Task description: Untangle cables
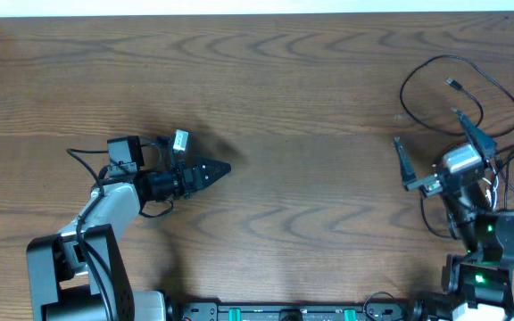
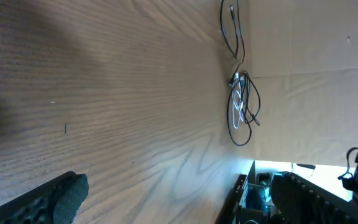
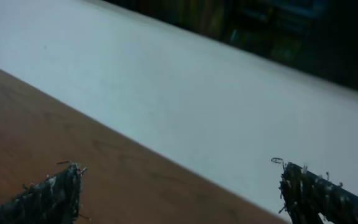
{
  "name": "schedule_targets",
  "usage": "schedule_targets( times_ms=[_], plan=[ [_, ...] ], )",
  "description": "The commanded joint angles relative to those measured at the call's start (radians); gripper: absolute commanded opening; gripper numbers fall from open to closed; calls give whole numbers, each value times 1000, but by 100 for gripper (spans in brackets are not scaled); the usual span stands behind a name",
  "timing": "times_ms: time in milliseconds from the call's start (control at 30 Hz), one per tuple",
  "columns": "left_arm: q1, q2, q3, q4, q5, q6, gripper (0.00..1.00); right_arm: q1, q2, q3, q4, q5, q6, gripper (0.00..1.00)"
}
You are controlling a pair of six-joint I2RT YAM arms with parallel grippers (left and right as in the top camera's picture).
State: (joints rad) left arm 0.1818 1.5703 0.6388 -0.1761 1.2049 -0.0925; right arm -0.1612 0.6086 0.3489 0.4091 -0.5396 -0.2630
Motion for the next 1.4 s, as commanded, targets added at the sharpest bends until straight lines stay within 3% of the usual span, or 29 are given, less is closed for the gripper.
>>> schedule_targets(
  times_ms=[0,167,400,600,933,1033,1367],
  plan=[
    [2,-13,-1,-2,5,13,100,6,-58,-40,-2,17,-51,99],
    [2,-13,-1,-2,5,13,100,6,-176,-147,26,17,-68,99],
    [2,-13,-1,-2,5,13,100,6,-283,-345,212,29,-67,99],
    [2,-13,-1,-2,5,13,100,46,-352,-344,31,129,-65,99],
    [2,-13,-1,-2,5,13,100,201,-517,-344,-317,630,136,99],
    [2,-13,-1,-2,5,13,100,241,-611,-344,-436,711,137,99],
    [2,-13,-1,-2,5,13,100,254,-604,-344,-480,592,136,99]
  ],
)
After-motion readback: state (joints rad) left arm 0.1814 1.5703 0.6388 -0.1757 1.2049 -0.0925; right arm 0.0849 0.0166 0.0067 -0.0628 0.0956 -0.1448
